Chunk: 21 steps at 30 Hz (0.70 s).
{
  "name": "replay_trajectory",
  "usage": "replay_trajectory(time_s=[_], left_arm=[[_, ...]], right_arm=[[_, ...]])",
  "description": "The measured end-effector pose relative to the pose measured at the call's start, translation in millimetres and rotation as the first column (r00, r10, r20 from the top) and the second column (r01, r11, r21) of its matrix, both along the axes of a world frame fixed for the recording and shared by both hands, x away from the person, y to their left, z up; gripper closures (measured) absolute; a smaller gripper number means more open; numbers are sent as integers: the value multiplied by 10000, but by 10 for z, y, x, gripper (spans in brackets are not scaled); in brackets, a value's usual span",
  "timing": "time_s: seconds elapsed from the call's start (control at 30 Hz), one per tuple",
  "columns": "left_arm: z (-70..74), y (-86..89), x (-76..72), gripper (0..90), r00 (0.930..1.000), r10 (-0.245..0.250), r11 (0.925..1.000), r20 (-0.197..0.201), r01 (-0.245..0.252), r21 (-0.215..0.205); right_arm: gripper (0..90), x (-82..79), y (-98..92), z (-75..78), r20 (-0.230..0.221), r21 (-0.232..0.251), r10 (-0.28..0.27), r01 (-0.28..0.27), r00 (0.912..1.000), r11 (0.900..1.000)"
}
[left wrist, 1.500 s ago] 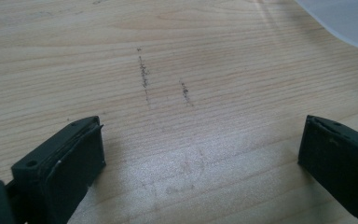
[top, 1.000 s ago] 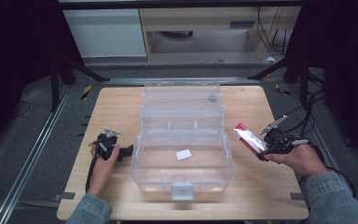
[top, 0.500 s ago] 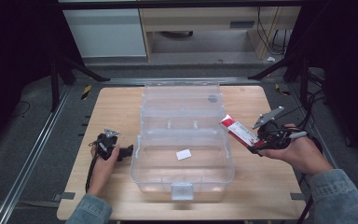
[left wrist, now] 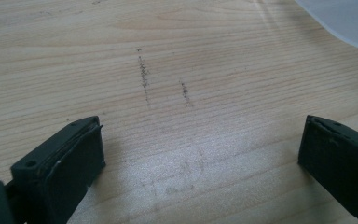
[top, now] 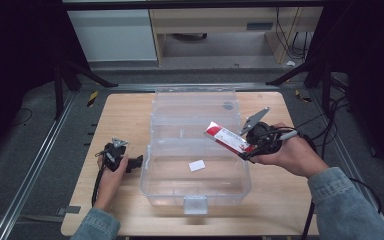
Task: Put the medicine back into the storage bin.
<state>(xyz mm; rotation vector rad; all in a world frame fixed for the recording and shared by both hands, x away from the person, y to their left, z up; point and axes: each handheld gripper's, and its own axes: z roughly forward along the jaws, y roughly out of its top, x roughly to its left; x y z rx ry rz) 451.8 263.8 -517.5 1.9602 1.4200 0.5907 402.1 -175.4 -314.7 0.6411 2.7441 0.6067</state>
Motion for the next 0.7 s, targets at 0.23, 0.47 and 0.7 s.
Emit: replay_trajectory(time_s=[0.23, 0.47, 0.7], left_arm=[[0, 0, 2, 0, 10000, -2, 10000, -7, 2, -11], [0, 0, 7, 0, 10000, -43, 10000, -4, 43, -10], [1, 0, 3, 0, 10000, -56, 10000, -9, 56, 3]], right_arm=[[515, 15, 333, -41, -139, -116, 757, -758, 9970, 9971], [515, 18, 605, -101, -346, -434, 1342, -1357, 9903, 9898], [515, 1, 801, -186, -378, -522, 1915, -1933, 9808, 9798]])
